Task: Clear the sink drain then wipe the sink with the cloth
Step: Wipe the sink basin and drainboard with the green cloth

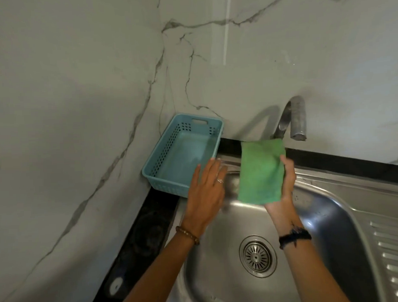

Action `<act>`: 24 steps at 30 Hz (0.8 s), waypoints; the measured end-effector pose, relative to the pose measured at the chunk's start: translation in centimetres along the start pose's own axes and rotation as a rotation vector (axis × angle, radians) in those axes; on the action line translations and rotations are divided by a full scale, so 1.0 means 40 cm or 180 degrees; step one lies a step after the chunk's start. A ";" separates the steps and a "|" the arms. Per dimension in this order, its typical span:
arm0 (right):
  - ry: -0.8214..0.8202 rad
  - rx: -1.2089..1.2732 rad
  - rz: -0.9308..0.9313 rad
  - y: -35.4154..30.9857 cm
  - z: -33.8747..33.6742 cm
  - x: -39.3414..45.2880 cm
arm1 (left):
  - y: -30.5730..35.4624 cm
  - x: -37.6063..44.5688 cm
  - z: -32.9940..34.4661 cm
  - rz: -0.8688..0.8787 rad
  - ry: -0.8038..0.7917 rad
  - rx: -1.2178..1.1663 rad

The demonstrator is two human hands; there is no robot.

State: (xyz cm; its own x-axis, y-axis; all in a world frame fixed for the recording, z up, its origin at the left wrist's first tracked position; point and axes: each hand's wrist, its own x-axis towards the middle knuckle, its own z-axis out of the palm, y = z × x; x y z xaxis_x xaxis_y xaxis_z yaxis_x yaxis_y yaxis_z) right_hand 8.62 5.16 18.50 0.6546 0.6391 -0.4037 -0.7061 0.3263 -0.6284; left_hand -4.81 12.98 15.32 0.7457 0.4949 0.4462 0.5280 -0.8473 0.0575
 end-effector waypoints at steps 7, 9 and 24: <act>0.0571 -0.0650 0.0547 0.090 -0.138 0.031 | -0.045 0.030 0.008 -0.1249 -0.1021 0.0252; 0.0451 -0.1108 0.0342 0.117 -0.113 0.064 | -0.045 0.047 -0.004 -0.1279 -0.0943 0.0102; -0.1327 -0.6154 -0.2281 0.342 0.004 0.250 | -0.048 0.071 -0.020 -0.1194 -0.0300 0.0050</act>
State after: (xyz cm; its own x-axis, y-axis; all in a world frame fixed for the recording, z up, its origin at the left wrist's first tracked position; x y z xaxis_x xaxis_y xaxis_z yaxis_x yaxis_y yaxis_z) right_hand 5.47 16.14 6.00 0.3410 0.9310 0.1301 0.8750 -0.2637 -0.4061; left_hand -4.02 15.85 17.21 0.5332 0.7861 0.3127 0.7768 -0.6013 0.1872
